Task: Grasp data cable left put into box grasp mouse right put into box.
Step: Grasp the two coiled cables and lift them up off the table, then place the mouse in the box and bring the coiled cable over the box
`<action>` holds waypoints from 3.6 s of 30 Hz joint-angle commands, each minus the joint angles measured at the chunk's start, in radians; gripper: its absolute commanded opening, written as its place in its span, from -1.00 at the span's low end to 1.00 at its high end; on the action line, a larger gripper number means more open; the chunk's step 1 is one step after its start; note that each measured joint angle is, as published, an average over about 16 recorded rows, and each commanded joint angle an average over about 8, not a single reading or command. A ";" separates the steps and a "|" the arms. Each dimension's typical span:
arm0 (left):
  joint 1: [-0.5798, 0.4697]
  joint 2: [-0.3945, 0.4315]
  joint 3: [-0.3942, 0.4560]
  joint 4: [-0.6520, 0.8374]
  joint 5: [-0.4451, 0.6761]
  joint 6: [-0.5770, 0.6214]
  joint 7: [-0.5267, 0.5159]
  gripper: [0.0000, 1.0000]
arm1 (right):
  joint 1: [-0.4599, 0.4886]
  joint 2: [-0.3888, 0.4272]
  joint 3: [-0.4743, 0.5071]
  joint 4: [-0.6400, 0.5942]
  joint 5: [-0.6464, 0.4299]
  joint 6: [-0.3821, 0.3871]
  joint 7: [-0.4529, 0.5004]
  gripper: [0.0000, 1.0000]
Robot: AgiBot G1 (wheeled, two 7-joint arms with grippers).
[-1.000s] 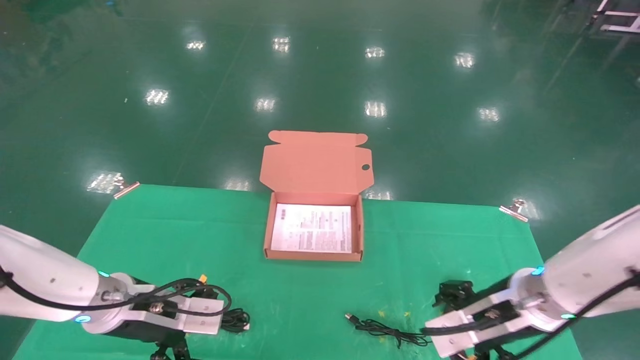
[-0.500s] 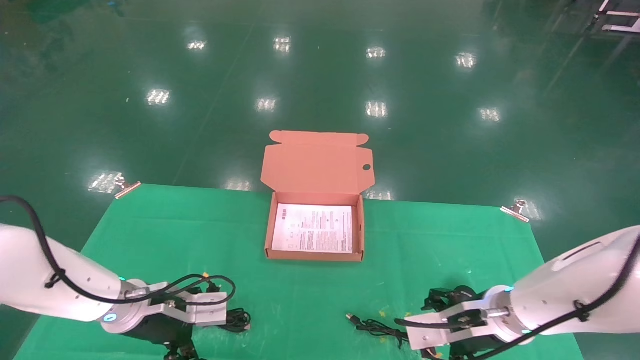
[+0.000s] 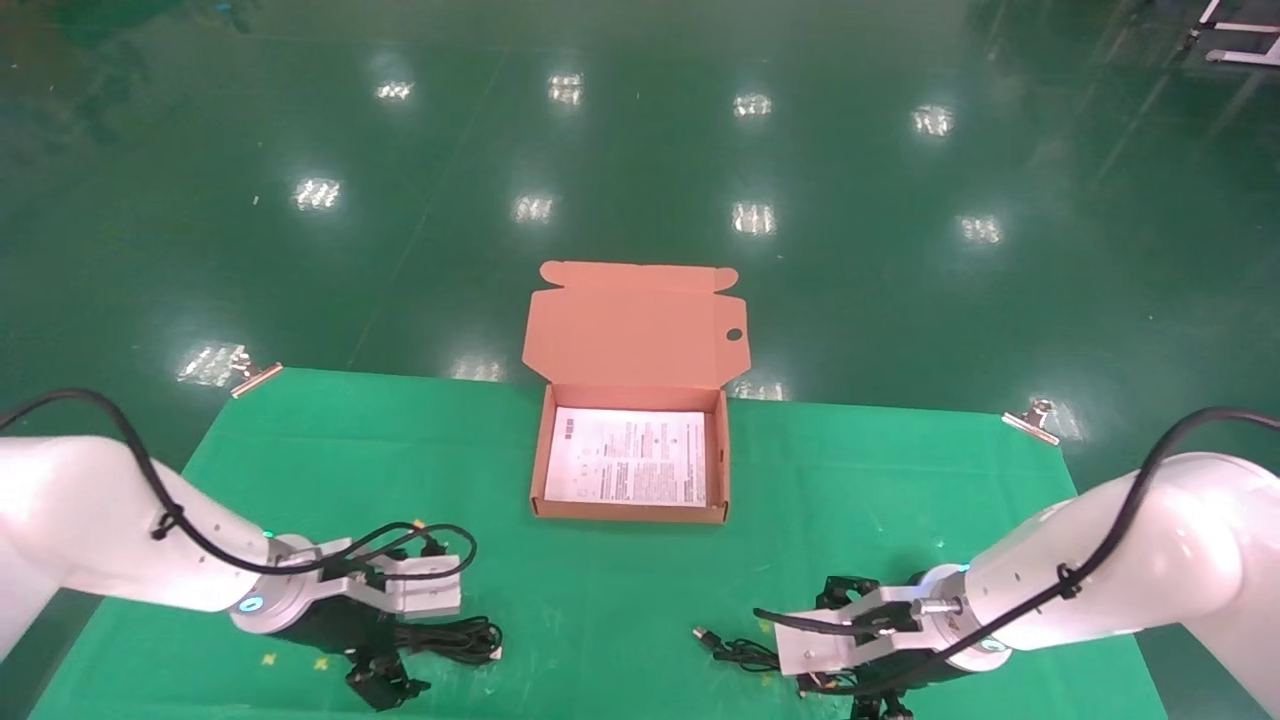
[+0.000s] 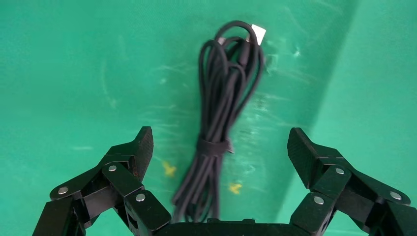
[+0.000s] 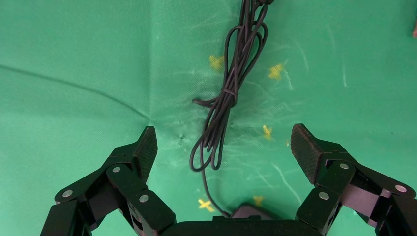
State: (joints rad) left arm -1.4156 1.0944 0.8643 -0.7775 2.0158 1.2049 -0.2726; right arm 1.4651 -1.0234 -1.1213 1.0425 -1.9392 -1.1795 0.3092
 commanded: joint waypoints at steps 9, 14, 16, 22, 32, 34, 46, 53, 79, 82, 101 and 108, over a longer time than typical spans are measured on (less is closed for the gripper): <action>-0.009 0.021 0.003 0.065 0.013 -0.040 0.039 1.00 | -0.009 -0.053 -0.007 -0.113 -0.003 0.047 -0.071 1.00; -0.010 0.024 0.000 0.095 0.007 -0.047 0.054 0.55 | -0.015 -0.074 -0.012 -0.157 -0.007 0.062 -0.096 0.35; -0.011 0.026 -0.001 0.105 0.004 -0.048 0.060 0.05 | -0.017 -0.080 -0.012 -0.170 -0.006 0.067 -0.103 -0.15; -0.015 0.031 -0.001 0.130 0.002 -0.053 0.074 -1.00 | -0.022 -0.089 -0.010 -0.199 -0.003 0.084 -0.115 -1.00; -0.016 0.031 -0.001 0.128 0.001 -0.052 0.073 -1.00 | -0.022 -0.088 -0.009 -0.196 -0.001 0.084 -0.114 -1.00; -0.015 0.031 -0.001 0.126 0.001 -0.051 0.072 -1.00 | -0.022 -0.088 -0.009 -0.195 -0.001 0.083 -0.114 -1.00; -0.015 0.029 -0.001 0.121 0.001 -0.050 0.070 -1.00 | -0.021 -0.086 -0.009 -0.189 -0.002 0.078 -0.112 -1.00; -0.014 0.029 -0.001 0.120 0.001 -0.049 0.070 -1.00 | -0.020 -0.085 -0.010 -0.188 -0.002 0.078 -0.112 -1.00; -0.061 -0.031 -0.022 0.002 0.007 -0.058 0.072 -1.00 | 0.081 0.045 0.069 -0.044 -0.014 0.110 0.052 -1.00; -0.081 -0.057 -0.034 -0.069 0.023 -0.080 0.045 -1.00 | 0.126 0.091 0.097 0.047 -0.044 0.130 0.112 -1.00; -0.157 0.000 -0.060 -0.382 0.345 -0.319 -0.188 -1.00 | 0.370 -0.185 0.191 -0.146 -0.006 0.376 -0.063 -1.00; -0.167 0.014 -0.073 -0.418 0.390 -0.338 -0.235 -1.00 | 0.422 -0.280 0.208 -0.299 0.060 0.409 -0.185 -1.00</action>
State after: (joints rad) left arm -1.5801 1.1058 0.7938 -1.1907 2.4038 0.8670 -0.5015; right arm 1.8799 -1.2919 -0.9155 0.7656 -1.8878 -0.7727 0.1425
